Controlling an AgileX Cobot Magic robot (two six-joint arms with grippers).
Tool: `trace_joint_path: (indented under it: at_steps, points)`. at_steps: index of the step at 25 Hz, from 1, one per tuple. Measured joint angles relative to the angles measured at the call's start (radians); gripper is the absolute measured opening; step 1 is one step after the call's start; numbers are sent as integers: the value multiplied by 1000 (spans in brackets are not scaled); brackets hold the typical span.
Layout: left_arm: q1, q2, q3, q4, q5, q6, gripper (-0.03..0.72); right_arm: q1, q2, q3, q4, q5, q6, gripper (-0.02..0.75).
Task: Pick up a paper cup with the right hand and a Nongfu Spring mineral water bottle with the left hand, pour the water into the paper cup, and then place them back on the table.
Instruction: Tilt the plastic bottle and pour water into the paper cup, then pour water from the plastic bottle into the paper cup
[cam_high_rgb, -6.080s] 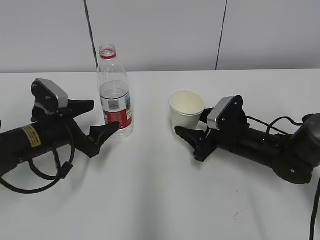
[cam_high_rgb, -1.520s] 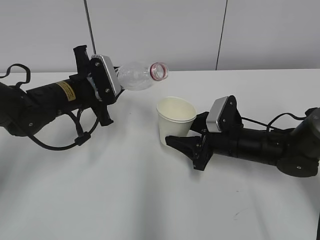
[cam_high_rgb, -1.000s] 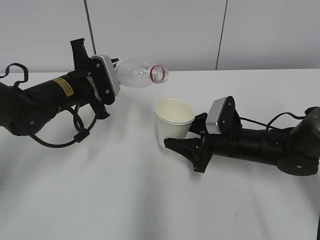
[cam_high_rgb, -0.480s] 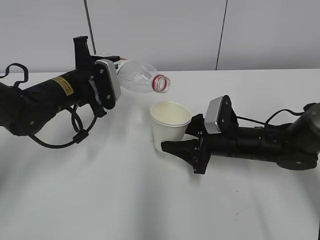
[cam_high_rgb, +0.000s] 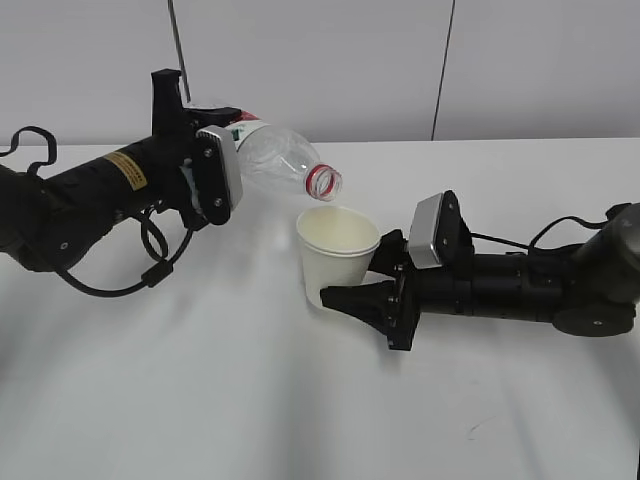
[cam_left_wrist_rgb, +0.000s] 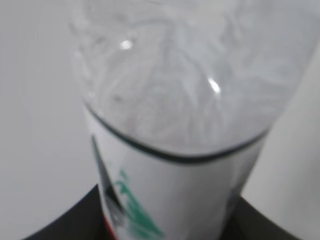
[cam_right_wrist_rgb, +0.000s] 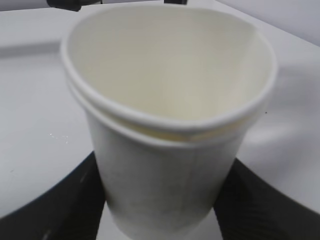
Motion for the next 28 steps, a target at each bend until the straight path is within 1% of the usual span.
trace_joint_path:
  at_steps: [3,16,28]
  points:
    - [0,0,0,0,-12,41,281,0,0,0,0,0,2,452]
    - [0,0,0,0,-19,90,281,0,0,0,-14,0,2,452]
    - [0,0,0,-5,-38,100,281,0,0,0,-47,0,2,452]
